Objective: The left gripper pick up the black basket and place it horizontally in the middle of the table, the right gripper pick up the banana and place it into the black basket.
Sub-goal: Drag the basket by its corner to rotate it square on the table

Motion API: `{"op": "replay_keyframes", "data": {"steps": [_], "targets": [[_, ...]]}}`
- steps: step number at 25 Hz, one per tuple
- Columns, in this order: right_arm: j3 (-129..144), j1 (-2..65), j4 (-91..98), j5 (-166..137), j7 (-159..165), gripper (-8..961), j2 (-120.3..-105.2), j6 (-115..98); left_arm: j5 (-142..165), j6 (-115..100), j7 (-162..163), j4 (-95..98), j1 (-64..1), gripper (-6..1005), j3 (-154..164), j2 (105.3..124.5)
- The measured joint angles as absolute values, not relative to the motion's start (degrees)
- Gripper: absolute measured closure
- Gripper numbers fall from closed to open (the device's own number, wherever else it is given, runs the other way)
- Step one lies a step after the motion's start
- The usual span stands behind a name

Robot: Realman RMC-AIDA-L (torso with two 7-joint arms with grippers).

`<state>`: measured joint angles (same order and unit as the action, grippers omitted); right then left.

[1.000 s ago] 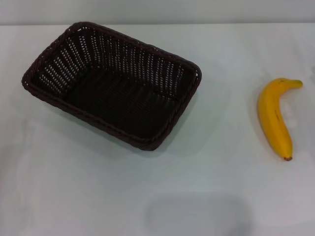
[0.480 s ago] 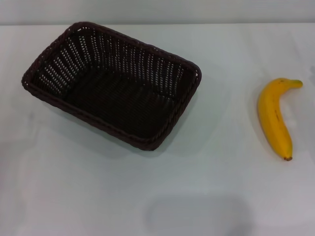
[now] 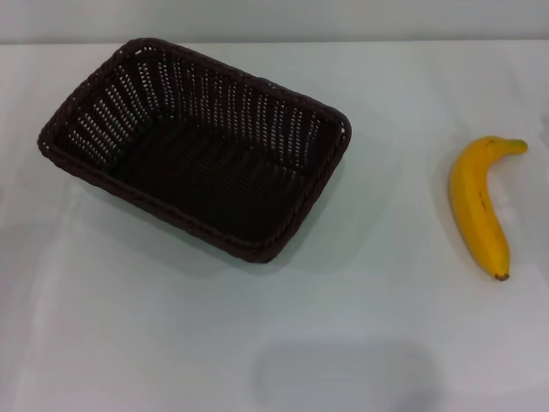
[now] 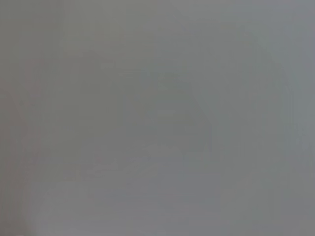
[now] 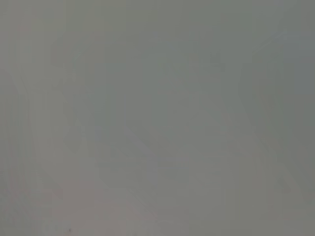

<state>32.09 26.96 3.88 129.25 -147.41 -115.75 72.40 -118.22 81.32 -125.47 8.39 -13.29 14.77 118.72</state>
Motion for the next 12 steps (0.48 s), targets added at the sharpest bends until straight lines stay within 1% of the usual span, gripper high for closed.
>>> {"op": "replay_keyframes", "data": {"steps": [4,6,8,9,10,11,12], "targets": [[32.2,27.2,3.9,129.3,-147.4,86,-115.75,72.5,-117.4,80.6,-122.3,10.7,-14.3,183,14.5,118.62],[32.2,27.3,3.9,129.3,-147.4,86,-115.79,72.5,-117.1,79.5,-120.7,11.7,-15.3,183,14.6,118.18],[32.2,27.4,3.9,129.3,-147.4,86,-115.84,72.7,-115.2,77.1,-117.2,13.8,-16.5,183,15.3,117.24],[32.2,27.4,3.9,129.3,-147.4,86,-115.86,72.9,-115.2,77.1,-117.2,13.8,-16.5,183,15.3,117.24],[32.1,27.4,3.9,129.3,-147.4,86,-115.86,73.0,-112.0,74.2,-111.3,16.5,-18.1,183,16.2,115.91],[32.1,27.4,3.9,129.3,-147.4,86,-115.86,73.1,-110.8,73.3,-109.2,17.4,-18.7,183,16.7,115.33],[32.0,27.4,3.9,129.3,-147.4,86,-115.86,73.2,-106.8,71.1,-103.3,19.3,-20.6,183,18.0,113.46]]}}
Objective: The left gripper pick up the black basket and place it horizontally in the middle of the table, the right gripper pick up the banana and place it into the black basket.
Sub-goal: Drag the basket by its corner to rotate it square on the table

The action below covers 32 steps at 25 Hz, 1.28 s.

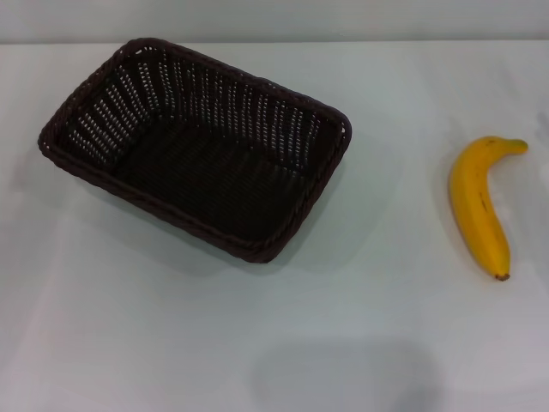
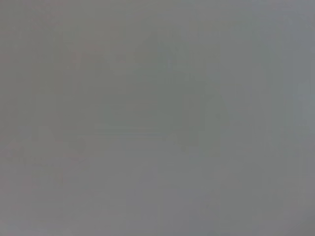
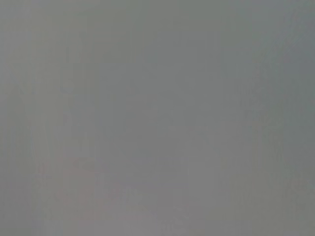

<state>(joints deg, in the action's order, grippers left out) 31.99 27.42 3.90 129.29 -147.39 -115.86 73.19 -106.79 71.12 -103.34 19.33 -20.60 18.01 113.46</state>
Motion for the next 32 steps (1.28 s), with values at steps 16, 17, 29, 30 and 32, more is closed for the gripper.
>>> {"op": "replay_keyframes", "data": {"steps": [16,17,29,30,32], "targets": [[32.0,27.1,3.6,129.3,-147.4,87,-115.93,74.9,-80.7,68.7,-73.9,33.7,-31.2,182,22.2,105.87],[32.0,27.1,3.6,129.3,-147.4,87,-115.93,75.0,-79.9,69.2,-73.0,34.2,-31.3,182,22.2,105.58],[32.3,27.7,3.2,129.2,-147.4,87,-115.93,75.3,-72.6,74.7,-59.1,36.7,-36.7,183,38.7,96.93],[32.4,27.9,3.2,129.1,-147.4,87,-115.93,75.3,-70.4,75.8,-58.1,36.7,-38.3,183,39.3,96.35],[32.5,28.2,3.2,129.0,-147.4,87,-115.94,75.3,-65.3,77.7,-56.6,36.7,-41.3,183,39.7,95.78]]}}
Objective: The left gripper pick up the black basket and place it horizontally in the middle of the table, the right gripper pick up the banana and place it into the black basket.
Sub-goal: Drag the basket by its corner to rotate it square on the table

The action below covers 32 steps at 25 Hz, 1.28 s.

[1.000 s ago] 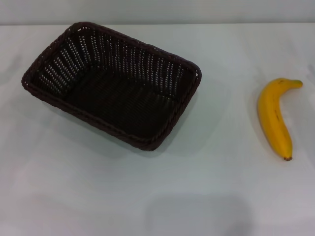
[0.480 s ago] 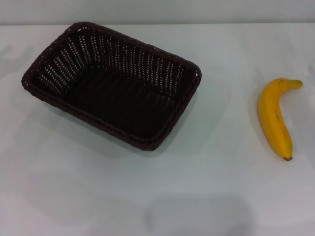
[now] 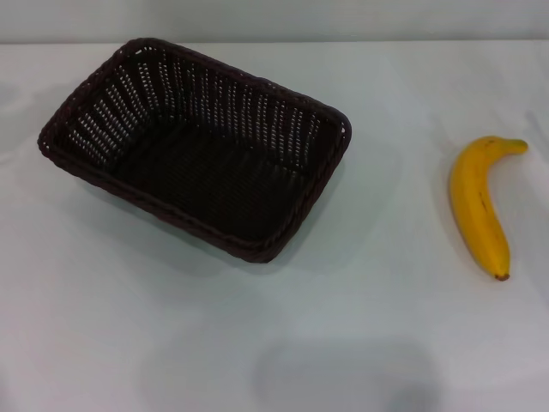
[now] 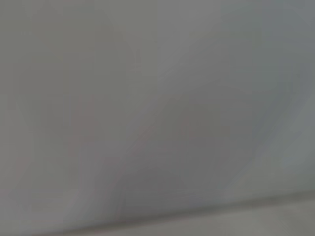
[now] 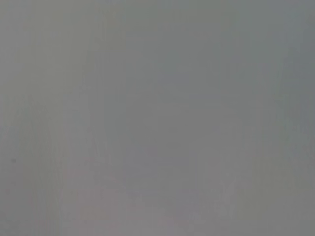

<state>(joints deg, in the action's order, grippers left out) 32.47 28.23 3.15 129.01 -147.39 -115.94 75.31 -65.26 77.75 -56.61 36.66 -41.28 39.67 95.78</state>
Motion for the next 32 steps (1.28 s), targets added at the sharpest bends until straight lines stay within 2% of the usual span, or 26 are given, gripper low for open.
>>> {"op": "replay_keyframes", "data": {"steps": [5,11,15,20,27,32], "targets": [[32.6,30.4,1.5,128.8,-147.5,87,-116.10,75.1,-52.2,81.4,-54.1,36.1,-45.2,182,39.8,96.11],[32.1,30.3,0.8,129.1,-147.5,87,-116.07,75.6,-39.0,80.4,-51.2,35.9,-49.6,183,39.8,99.49],[32.1,30.4,0.7,129.0,-147.5,87,-116.10,75.6,-36.7,78.7,-51.3,34.4,-51.0,183,40.0,100.67],[32.1,30.3,0.7,129.1,-147.6,88,-116.15,75.6,-36.3,74.7,-51.8,30.5,-51.5,183,42.6,101.14],[32.1,30.2,0.7,129.3,-147.6,88,-116.09,75.7,-34.8,69.6,-52.1,28.8,-50.8,182,43.4,103.49],[32.1,30.2,0.7,129.2,-147.6,88,-116.12,75.7,-34.8,67.8,-52.8,28.7,-50.4,182,43.4,104.47]]}}
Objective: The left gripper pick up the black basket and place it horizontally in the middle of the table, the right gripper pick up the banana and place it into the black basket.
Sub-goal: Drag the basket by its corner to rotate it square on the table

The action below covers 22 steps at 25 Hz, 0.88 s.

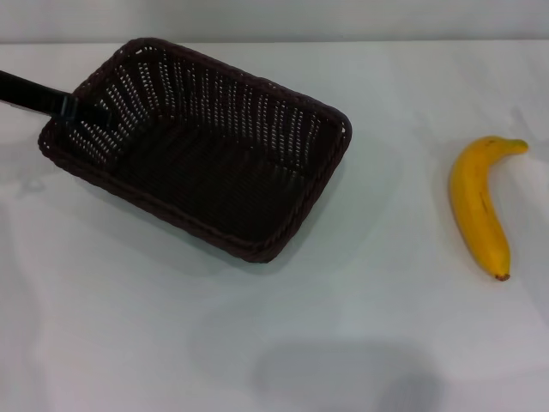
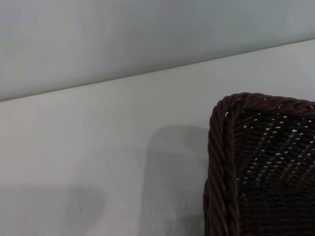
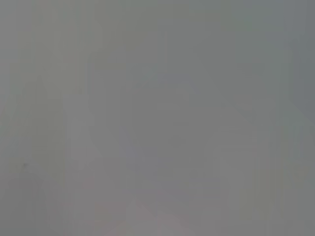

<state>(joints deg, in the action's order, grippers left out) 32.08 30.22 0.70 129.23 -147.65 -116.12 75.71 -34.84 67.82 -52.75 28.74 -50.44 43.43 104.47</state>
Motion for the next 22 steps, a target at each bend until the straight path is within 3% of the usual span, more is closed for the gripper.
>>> {"op": "replay_keyframes", "data": {"steps": [3,9,11,17,22], "targets": [[32.1,30.2,0.7,129.2,-147.6,88,-116.09,75.7,-35.1,67.2,-53.2,28.7,-50.3,182,43.2,104.77],[32.0,30.2,0.7,129.2,-147.6,88,-116.02,75.5,-35.3,66.2,-53.5,28.8,-50.3,281,43.1,105.47],[32.0,30.1,0.7,129.3,-147.6,88,-116.01,75.4,-35.3,66.2,-53.5,28.8,-50.3,521,43.1,105.51],[32.0,30.1,0.7,129.3,-147.6,88,-116.01,75.3,-38.1,67.3,-52.9,29.2,-49.1,721,42.9,104.97],[32.0,30.1,0.7,129.3,-147.6,88,-116.01,75.3,-44.5,70.5,-53.3,29.5,-47.2,771,42.7,103.28]]}}
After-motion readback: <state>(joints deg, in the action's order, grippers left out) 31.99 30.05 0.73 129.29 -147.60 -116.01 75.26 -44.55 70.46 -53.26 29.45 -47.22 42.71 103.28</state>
